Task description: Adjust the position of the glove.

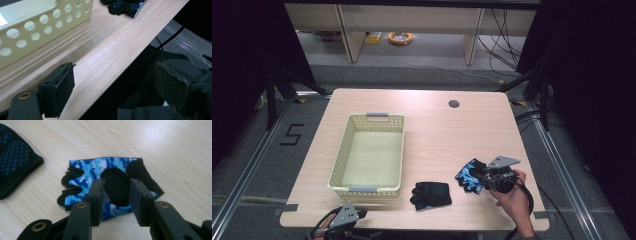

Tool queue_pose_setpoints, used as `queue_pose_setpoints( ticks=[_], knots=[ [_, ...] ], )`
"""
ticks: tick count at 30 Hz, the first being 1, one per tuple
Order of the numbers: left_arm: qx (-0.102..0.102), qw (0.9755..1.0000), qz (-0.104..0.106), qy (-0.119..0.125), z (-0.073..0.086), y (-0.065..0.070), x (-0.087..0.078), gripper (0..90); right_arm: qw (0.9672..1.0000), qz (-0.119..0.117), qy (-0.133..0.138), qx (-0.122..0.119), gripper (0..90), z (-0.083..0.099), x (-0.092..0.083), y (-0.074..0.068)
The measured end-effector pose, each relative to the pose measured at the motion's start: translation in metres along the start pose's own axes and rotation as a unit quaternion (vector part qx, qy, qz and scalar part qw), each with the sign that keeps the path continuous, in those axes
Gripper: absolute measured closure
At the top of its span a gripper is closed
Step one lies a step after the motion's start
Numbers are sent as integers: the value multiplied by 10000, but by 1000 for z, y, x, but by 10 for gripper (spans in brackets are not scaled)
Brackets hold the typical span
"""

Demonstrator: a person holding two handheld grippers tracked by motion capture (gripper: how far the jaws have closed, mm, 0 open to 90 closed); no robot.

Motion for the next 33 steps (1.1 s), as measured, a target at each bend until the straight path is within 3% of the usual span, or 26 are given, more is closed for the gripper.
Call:
queue_pose_setpoints(
  ticks=[2,4,7,12,13,14,16,17,18,24,25,27,29,30,33],
  knots=[
    [6,10000,-2,4,0,0,0,160,9998,-165,-72,31,640,-2,5,-3],
    [-7,10000,-11,48,-1,0,1,160,9997,-196,-93,-84,637,-2,8,-3],
    [-3,10000,-4,40,-1,0,1,160,9990,-385,-247,18,618,0,19,-10],
    [1,10000,-5,46,-1,0,0,160,9976,-487,-488,41,603,5,27,-12],
    [-2,10000,-2,51,-1,0,0,160,9983,-452,-333,126,603,4,30,-12],
    [1,10000,-4,49,-1,0,0,160,9974,-497,-502,120,604,6,27,-12],
    [2,10000,-3,48,-1,0,0,160,9974,-501,-518,37,611,7,27,-10],
    [2,10000,-9,49,-1,0,0,160,9983,-470,-350,17,619,5,31,-10],
    [32,10000,-29,21,0,0,0,160,9974,-492,-522,-17,625,8,29,-11],
    [-15,10000,-14,36,0,1,1,160,9975,-457,-534,78,679,8,29,-14],
    [-33,10000,-52,-34,1,0,1,160,9976,-366,-547,-224,732,8,29,-13],
    [-79,10000,-15,13,0,1,1,160,9973,-333,-567,-338,771,7,29,-15],
    [-94,10000,-2,26,0,2,1,161,9971,-326,-582,-372,788,7,29,-16],
    [-89,10000,0,25,0,2,1,161,9961,-344,-715,-391,802,7,27,-17],
    [-9,9999,-94,-42,1,-1,1,161,9975,-295,-537,-341,836,4,29,-17]
  ],
)
Point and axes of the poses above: each handheld gripper's, and its own axes: x roughly forward along the jaws, z roughly out of its underside, y roughly to its right, the point moved 10 cm from there along x, roughly forward along the jaws, and after that the axes turned 7 degrees about x, right-handed, at the moved point
